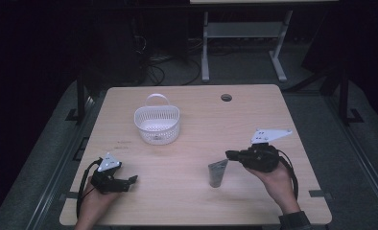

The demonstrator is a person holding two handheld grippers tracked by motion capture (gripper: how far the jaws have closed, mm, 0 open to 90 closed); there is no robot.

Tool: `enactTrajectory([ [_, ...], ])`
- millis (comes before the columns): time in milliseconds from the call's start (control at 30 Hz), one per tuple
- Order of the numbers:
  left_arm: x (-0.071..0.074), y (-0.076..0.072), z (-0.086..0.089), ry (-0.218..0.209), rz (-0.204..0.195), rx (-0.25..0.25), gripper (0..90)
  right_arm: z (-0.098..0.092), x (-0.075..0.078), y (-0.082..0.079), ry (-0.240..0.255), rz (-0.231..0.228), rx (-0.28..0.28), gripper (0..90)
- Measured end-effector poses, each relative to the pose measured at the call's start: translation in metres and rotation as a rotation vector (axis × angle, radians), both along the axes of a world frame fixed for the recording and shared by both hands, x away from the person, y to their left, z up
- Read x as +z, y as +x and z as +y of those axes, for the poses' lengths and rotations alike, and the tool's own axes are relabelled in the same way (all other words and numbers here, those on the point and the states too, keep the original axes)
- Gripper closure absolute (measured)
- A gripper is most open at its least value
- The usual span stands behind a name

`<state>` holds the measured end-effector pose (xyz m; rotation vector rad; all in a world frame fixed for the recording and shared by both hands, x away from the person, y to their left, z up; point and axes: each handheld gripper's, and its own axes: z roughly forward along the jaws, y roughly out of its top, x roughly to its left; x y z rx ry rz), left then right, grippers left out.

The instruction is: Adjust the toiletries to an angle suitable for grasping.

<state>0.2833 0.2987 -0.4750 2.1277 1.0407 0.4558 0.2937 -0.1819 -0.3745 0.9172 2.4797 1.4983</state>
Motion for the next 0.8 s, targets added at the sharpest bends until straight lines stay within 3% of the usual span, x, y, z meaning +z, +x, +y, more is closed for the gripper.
enactTrajectory([
  [800, 0.0, 0.0, 0.0, 0.003, 0.001, -0.002, 14.1, -0.005, -0.004, -0.021, -0.002, 0.023, 0.025, 89.9],
])
